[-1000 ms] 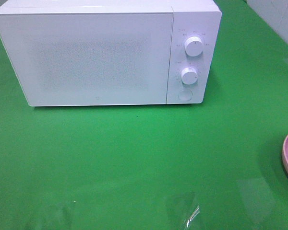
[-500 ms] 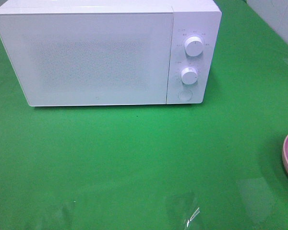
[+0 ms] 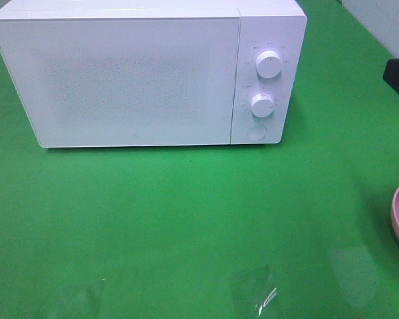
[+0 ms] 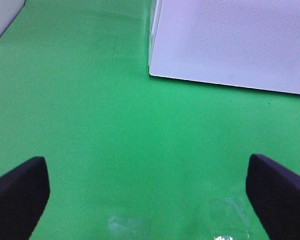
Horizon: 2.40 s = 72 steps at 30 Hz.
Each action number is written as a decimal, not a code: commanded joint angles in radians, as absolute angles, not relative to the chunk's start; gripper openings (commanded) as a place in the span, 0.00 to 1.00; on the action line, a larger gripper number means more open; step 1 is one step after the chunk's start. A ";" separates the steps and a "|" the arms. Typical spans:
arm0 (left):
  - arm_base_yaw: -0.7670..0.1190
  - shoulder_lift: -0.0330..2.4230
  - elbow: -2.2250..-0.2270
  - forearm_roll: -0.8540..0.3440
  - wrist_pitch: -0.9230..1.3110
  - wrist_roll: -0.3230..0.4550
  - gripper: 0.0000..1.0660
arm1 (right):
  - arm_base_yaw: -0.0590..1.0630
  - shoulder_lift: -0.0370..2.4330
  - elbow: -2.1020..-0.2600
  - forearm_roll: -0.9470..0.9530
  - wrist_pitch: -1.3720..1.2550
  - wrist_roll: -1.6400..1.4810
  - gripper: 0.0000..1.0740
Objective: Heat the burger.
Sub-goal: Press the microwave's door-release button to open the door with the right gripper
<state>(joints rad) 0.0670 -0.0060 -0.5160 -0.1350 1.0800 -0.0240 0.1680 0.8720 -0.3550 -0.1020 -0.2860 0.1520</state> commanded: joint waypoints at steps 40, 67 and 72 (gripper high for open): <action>0.070 -0.004 -0.515 -0.131 1.065 -0.021 0.95 | 0.690 1.586 -0.355 0.704 -1.174 -0.328 0.69; 0.070 -0.004 -0.515 -0.131 1.065 -0.021 0.95 | 0.686 1.786 -0.480 0.625 -1.192 -0.143 0.68; 0.070 -0.004 -0.515 -0.131 1.065 -0.021 0.95 | 0.686 1.805 -0.495 0.621 -1.178 -0.071 0.67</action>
